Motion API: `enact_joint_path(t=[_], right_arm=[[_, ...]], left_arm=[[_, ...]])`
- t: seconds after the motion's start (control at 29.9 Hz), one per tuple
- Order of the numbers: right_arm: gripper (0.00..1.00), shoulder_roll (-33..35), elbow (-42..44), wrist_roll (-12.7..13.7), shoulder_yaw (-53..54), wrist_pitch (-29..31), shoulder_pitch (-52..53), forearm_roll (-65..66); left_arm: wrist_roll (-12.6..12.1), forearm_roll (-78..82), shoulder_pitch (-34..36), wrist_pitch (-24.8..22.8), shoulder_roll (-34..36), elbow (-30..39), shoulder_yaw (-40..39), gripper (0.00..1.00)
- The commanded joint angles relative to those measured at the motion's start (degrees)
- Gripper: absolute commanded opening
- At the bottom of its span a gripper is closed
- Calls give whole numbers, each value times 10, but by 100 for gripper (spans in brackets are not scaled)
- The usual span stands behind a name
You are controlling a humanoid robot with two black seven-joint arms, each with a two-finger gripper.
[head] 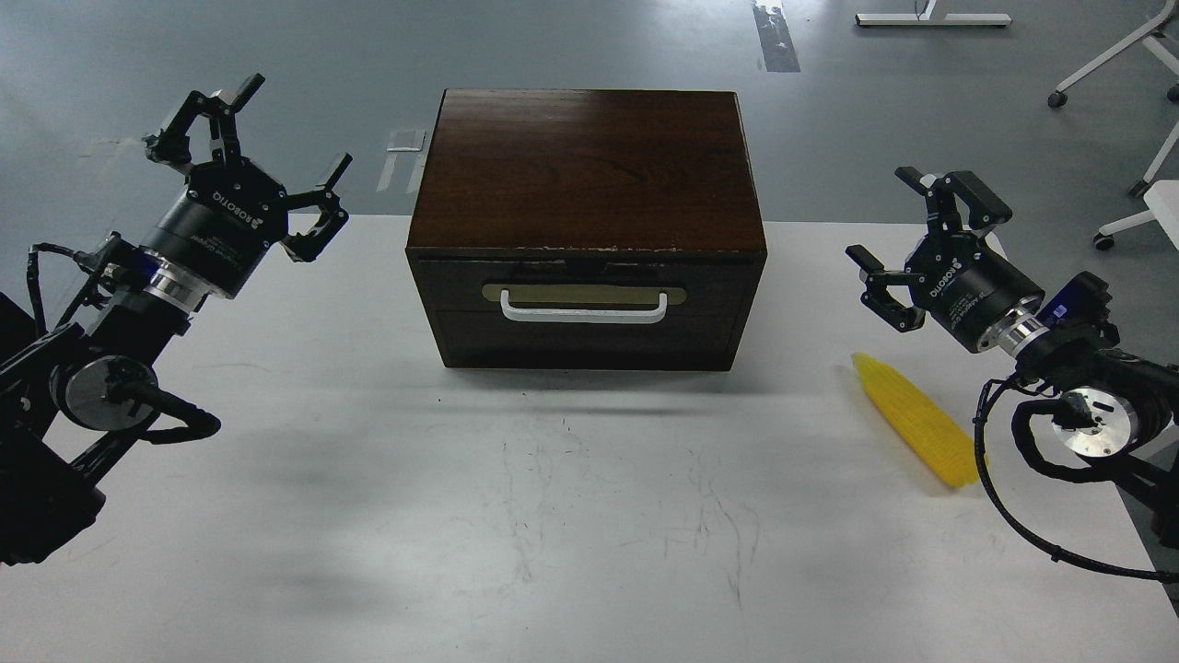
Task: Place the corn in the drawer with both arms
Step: 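Move the left gripper toward the white drawer handle of the wooden box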
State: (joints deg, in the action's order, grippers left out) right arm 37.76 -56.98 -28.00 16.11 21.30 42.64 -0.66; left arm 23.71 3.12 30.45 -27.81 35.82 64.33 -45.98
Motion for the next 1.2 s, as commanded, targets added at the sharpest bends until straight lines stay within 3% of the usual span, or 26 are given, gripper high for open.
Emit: enact_joint_path(t=[0.0,0.57,0.67,0.84,1.17], right_arm=[[100,-2,0,0,2,-2,0,0],[100,-1,32,0,2,1,10,4],[100,2,33,0,2,1,8,4],[100,6,37,0,2,2,7,5],[100,4,38,0,2,1,6,5]], left_arm=[[1,0,0,-2,3,1,-3,98],[-7,6,23,-2,41,-55,3,98],[3,0,24,-2,51,-49,-9,98],[3,21,77,-2,75,-42,-17,98],[4,450,221,-2,77,125,-17,98]])
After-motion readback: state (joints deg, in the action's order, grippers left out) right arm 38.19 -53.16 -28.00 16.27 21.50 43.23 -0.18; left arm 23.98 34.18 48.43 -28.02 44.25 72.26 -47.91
